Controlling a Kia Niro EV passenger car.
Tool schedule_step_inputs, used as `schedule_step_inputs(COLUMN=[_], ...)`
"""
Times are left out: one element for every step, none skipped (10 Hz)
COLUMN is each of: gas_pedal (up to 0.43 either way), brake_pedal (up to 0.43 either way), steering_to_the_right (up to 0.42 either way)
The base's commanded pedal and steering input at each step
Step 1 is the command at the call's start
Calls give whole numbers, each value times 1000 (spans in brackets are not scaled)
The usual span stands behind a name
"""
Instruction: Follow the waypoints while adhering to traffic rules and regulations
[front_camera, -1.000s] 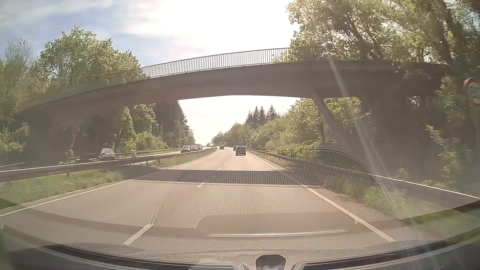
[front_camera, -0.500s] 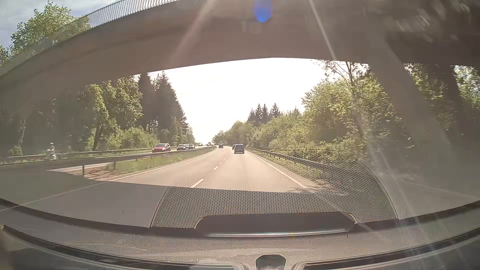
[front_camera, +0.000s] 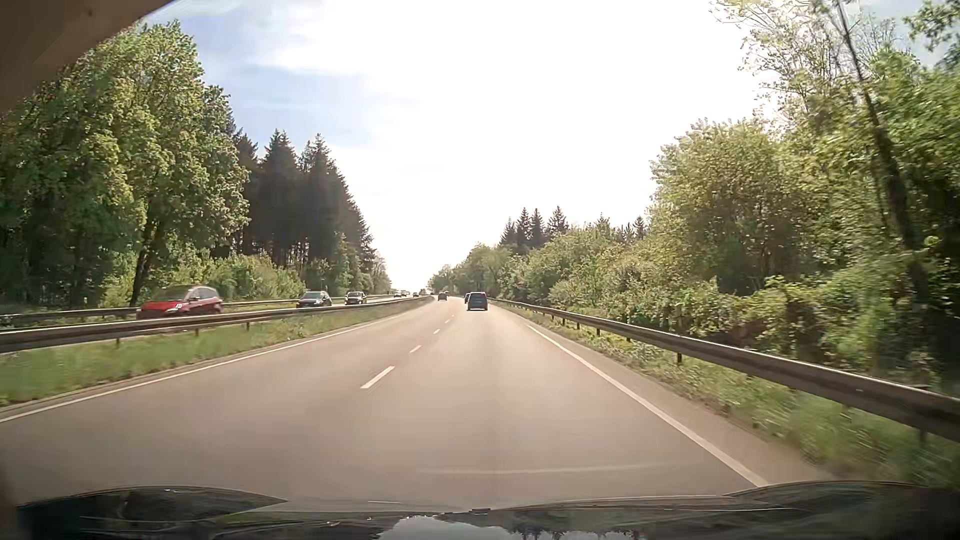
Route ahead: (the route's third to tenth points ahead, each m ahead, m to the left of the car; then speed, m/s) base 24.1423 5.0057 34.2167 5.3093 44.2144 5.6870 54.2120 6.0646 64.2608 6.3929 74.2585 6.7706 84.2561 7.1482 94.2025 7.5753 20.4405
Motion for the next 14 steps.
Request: schedule_step_inputs(gas_pedal=[138, 138, 138, 138, 138, 138, 138, 138, 138, 138, 138, 138, 138, 138], brake_pedal=[0, 0, 0, 0, 0, 0, 0, 0, 0, 0, 0, 0, 0, 0], steering_to_the_right=[-5, -5, -5, -5, -5, -5, -5, -5, -5, -5, -4, -5, -5, -5])
